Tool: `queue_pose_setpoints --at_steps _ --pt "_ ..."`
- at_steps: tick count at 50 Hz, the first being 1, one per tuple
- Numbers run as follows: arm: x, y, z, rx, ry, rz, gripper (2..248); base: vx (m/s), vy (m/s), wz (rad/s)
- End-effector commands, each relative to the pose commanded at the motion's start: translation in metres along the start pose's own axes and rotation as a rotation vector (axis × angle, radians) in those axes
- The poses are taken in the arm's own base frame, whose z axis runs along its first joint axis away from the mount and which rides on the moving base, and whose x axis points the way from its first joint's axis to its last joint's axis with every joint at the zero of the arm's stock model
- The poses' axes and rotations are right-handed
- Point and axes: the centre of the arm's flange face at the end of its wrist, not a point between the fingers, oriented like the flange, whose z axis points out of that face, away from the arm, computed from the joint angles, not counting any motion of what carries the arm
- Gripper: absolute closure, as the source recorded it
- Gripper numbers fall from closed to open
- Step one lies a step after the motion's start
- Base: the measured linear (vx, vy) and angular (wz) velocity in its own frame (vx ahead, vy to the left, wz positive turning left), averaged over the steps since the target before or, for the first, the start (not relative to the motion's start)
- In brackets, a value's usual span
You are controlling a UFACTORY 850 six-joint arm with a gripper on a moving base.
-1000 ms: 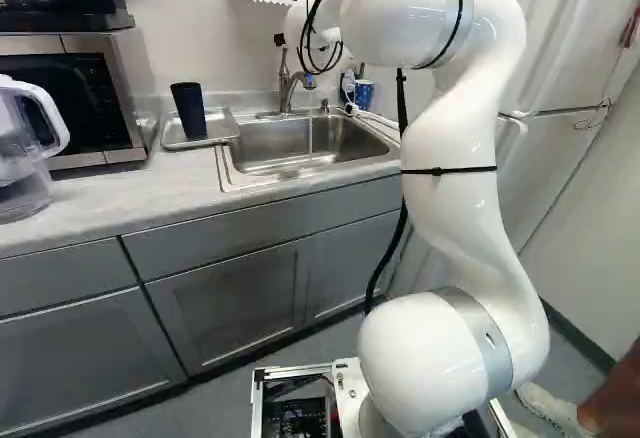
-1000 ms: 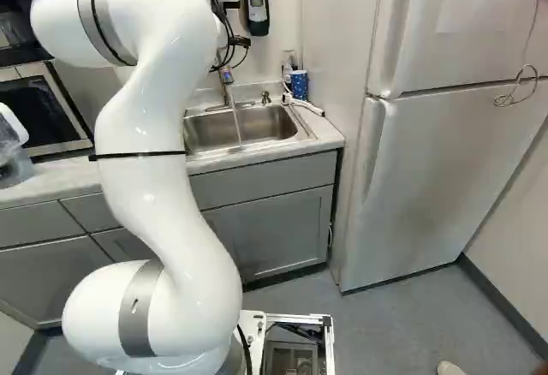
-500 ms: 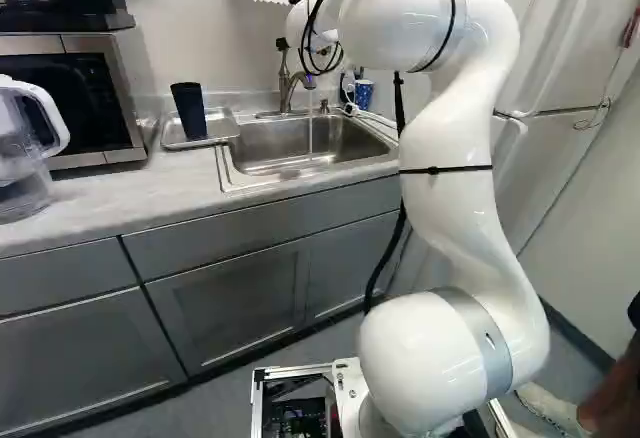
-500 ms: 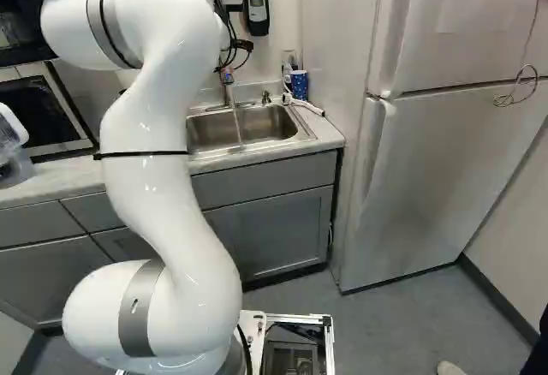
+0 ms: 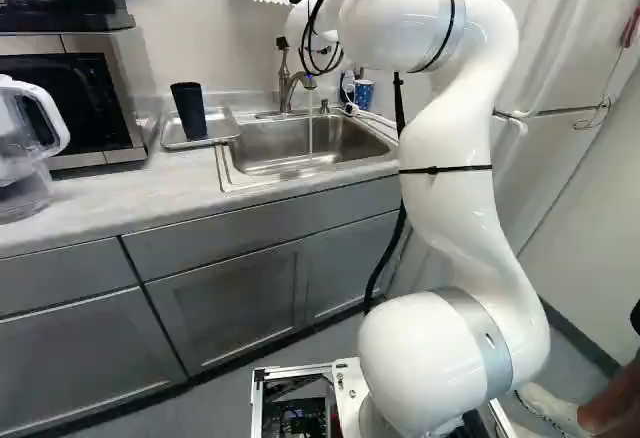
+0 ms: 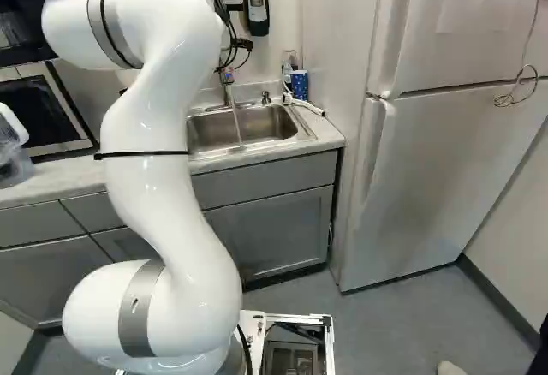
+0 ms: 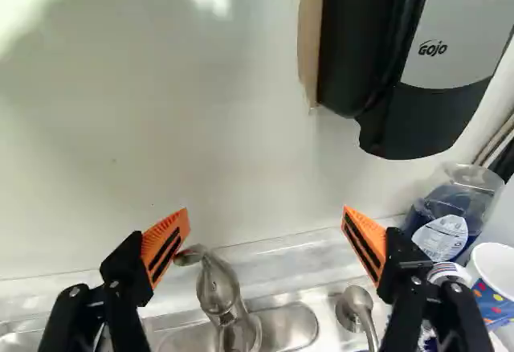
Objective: Rinse the cup and place it in the tray
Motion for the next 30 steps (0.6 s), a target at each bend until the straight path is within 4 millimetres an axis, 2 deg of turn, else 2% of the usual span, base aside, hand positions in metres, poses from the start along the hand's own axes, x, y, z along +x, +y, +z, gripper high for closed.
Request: queue_pose_setpoints --at_steps 14,30 --pt "0.0016 0.0098 -0.0057 -0.011 0.01 0.003 3 0.0 0.0 0.0" --pt "0.0016 0.0097 -0.0063 -0.011 0.01 0.003 3 0.0 0.0 0.0"
